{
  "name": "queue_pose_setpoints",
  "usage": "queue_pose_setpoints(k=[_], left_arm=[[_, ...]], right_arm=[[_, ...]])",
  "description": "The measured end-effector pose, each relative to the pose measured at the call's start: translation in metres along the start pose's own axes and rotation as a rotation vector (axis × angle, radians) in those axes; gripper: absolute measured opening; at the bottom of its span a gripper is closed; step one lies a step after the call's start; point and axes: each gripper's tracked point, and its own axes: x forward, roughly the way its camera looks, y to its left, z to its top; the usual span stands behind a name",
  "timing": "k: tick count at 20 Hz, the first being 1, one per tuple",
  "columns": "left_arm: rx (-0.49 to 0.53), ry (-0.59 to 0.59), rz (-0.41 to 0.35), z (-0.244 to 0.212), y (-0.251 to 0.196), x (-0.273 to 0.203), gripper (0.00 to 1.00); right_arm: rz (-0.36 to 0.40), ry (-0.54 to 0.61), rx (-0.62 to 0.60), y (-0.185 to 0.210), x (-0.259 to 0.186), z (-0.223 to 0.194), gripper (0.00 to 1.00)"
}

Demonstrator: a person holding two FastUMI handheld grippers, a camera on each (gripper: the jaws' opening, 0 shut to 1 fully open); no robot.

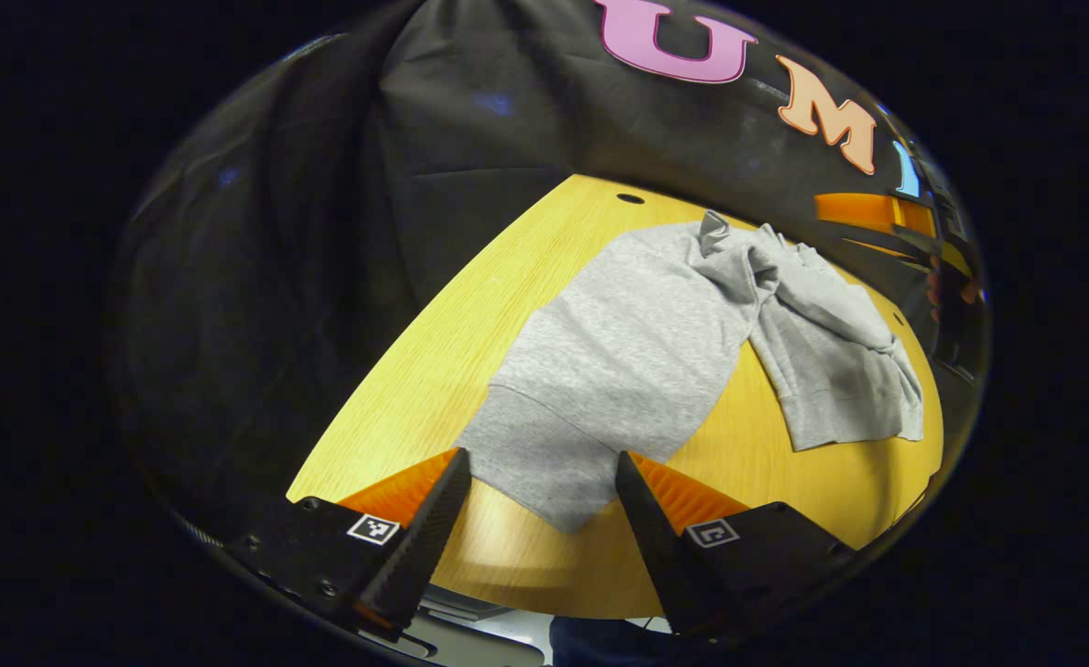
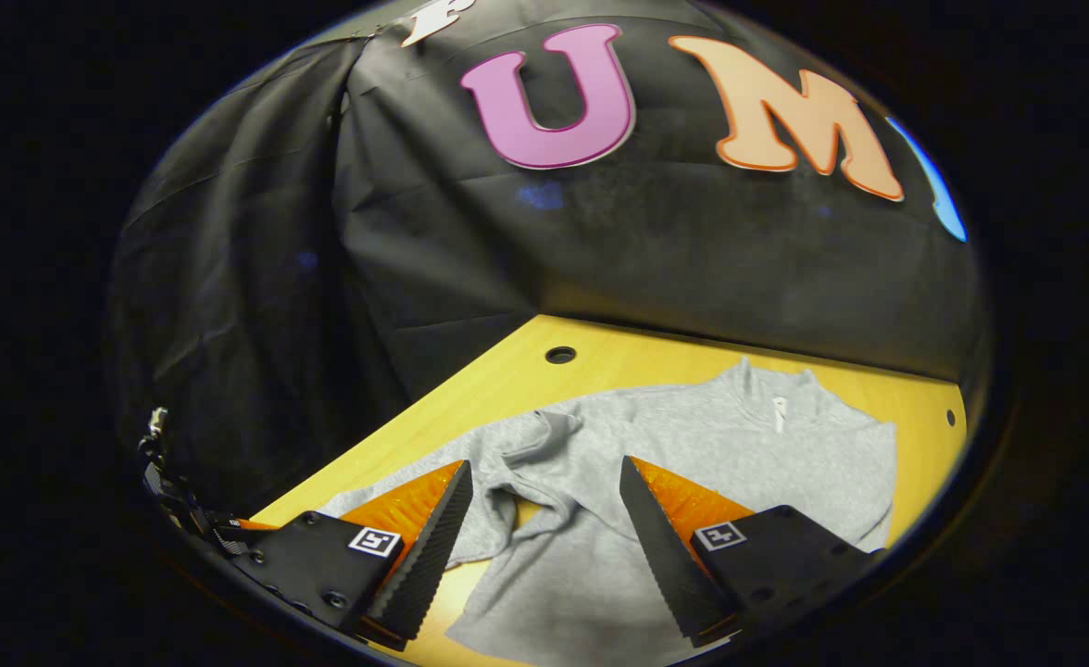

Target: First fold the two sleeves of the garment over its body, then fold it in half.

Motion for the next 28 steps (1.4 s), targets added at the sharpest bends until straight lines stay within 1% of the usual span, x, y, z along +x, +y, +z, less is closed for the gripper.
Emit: queue_pose_setpoints(k=[1,2,4,5,6,7,8,9,10,11,12,13,17,18,19,20,21,23,25,27,28], left_arm=[[0.000,0.007,0.001,0.000,-0.001,0.000,0.95],[0.000,0.008,0.002,0.000,-0.001,0.001,0.94],[0.000,0.003,-0.010,0.001,-0.005,0.003,0.89],[-0.004,-0.001,-0.016,0.003,-0.007,0.005,0.80],[-0.016,-0.004,-0.019,0.004,-0.009,0.008,0.76],[-0.025,-0.005,-0.025,0.006,-0.011,0.010,0.63],[-0.030,-0.003,-0.031,0.006,-0.011,0.011,0.58],[-0.033,-0.001,-0.042,0.008,-0.013,0.013,0.47],[-0.042,0.007,-0.053,0.009,-0.014,0.014,0.43],[-0.055,0.017,-0.065,0.010,-0.016,0.014,0.31],[-0.076,0.029,-0.073,0.011,-0.019,0.015,0.27],[-0.094,0.037,-0.073,0.011,-0.020,0.016,0.15],[-0.122,0.025,-0.058,0.015,-0.020,0.018,0.03],[-0.128,0.020,-0.051,0.016,-0.020,0.018,0.02],[-0.140,0.014,-0.051,0.018,-0.022,0.018,0.00],[-0.160,0.009,-0.053,0.019,-0.025,0.018,0.00],[-0.186,0.015,-0.056,0.020,-0.028,0.017,0.00],[-0.226,0.011,-0.073,0.027,-0.038,0.012,0.00],[-0.256,-0.013,-0.102,0.043,-0.053,0.005,0.00],[-0.282,-0.046,-0.153,0.064,-0.076,-0.003,0.00],[-0.291,-0.062,-0.180,0.074,-0.089,-0.006,0.00]], right_arm=[[-0.021,-0.005,0.013,-0.009,-0.010,0.001,0.96],[-0.047,-0.011,0.029,-0.020,-0.022,0.000,0.99],[-0.090,-0.020,0.063,-0.040,-0.046,-0.001,0.99],[-0.112,-0.023,0.076,-0.050,-0.056,-0.002,0.99],[-0.137,-0.026,0.086,-0.061,-0.066,-0.004,0.99],[-0.163,-0.027,0.096,-0.072,-0.076,-0.006,0.99],[-0.181,-0.028,0.105,-0.080,-0.084,-0.008,0.99],[-0.200,-0.026,0.114,-0.088,-0.093,-0.010,0.99],[-0.216,-0.023,0.122,-0.096,-0.101,-0.014,0.99],[-0.232,-0.021,0.130,-0.103,-0.108,-0.015,0.99],[-0.244,-0.025,0.139,-0.107,-0.114,-0.015,0.99],[-0.254,-0.029,0.142,-0.112,-0.121,-0.015,0.99],[-0.306,-0.051,0.136,-0.134,-0.151,-0.011,0.99],[-0.317,-0.057,0.137,-0.138,-0.158,-0.010,0.99],[-0.327,-0.063,0.139,-0.142,-0.167,-0.010,0.96],[-0.335,-0.065,0.142,-0.147,-0.175,-0.012,0.99],[-0.343,-0.068,0.144,-0.152,-0.182,-0.012,0.99],[-0.358,-0.072,0.149,-0.158,-0.191,-0.015,0.99],[-0.367,-0.077,0.162,-0.169,-0.201,-0.017,0.99],[-0.371,-0.084,0.175,-0.177,-0.208,-0.019,0.99],[-0.372,-0.086,0.181,-0.182,-0.210,-0.020,0.96]])
